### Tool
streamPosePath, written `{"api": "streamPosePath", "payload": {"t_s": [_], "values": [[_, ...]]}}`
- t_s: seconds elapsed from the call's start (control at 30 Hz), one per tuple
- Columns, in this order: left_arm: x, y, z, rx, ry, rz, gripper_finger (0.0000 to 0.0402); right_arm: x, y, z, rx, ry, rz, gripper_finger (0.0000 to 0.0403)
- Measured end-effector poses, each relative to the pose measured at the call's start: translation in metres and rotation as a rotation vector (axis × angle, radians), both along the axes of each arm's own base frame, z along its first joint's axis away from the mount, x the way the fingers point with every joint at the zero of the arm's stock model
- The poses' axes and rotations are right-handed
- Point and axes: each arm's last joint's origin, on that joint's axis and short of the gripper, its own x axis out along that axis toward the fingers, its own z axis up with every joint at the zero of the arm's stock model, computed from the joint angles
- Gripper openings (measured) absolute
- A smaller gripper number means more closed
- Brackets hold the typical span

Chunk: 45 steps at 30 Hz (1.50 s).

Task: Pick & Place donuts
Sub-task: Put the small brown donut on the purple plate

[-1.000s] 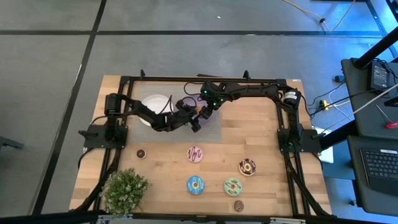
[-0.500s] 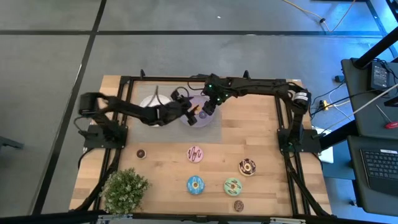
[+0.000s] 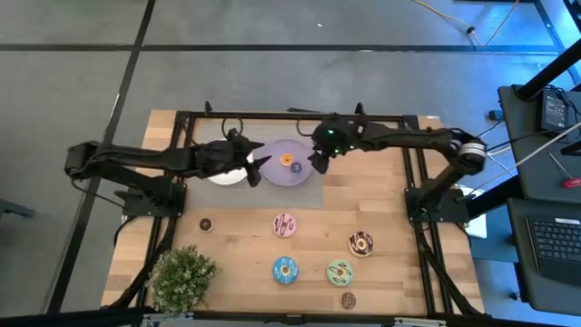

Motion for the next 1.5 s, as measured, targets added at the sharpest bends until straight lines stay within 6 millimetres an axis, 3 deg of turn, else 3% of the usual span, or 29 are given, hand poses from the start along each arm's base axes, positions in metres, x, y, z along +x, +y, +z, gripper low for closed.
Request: {"api": "streamPosePath", "payload": {"t_s": [0.1,0.2,0.4,0.7,1.07,1.37,1.5], "values": [[-0.004,-0.004,0.0,0.014,0.053,-0.126,0.0219,-0.007,0.003,0.002,-0.002,-0.092,-0.028,0.0226],[-0.009,-0.008,-0.006,-0.095,0.154,-0.159,0.0219,-0.012,0.005,0.001,0.002,-0.103,-0.034,0.0226],[-0.035,-0.023,-0.013,-0.44,0.489,-0.041,0.0219,-0.013,0.005,-0.004,0.009,-0.079,-0.034,0.0226],[-0.068,-0.052,-0.036,-1.008,0.726,0.289,0.0219,-0.013,0.004,-0.004,-0.004,-0.078,-0.027,0.0226],[-0.088,-0.068,-0.076,-1.128,0.8,0.558,0.0219,-0.013,0.004,-0.004,-0.016,-0.078,-0.017,0.0226],[-0.095,-0.07,-0.091,-1.084,0.855,0.511,0.0219,-0.013,0.004,-0.004,-0.016,-0.078,-0.018,0.0226],[-0.094,-0.071,-0.092,-1.106,0.842,0.57,0.0219,-0.013,0.004,-0.004,-0.016,-0.078,-0.018,0.0226]]}}
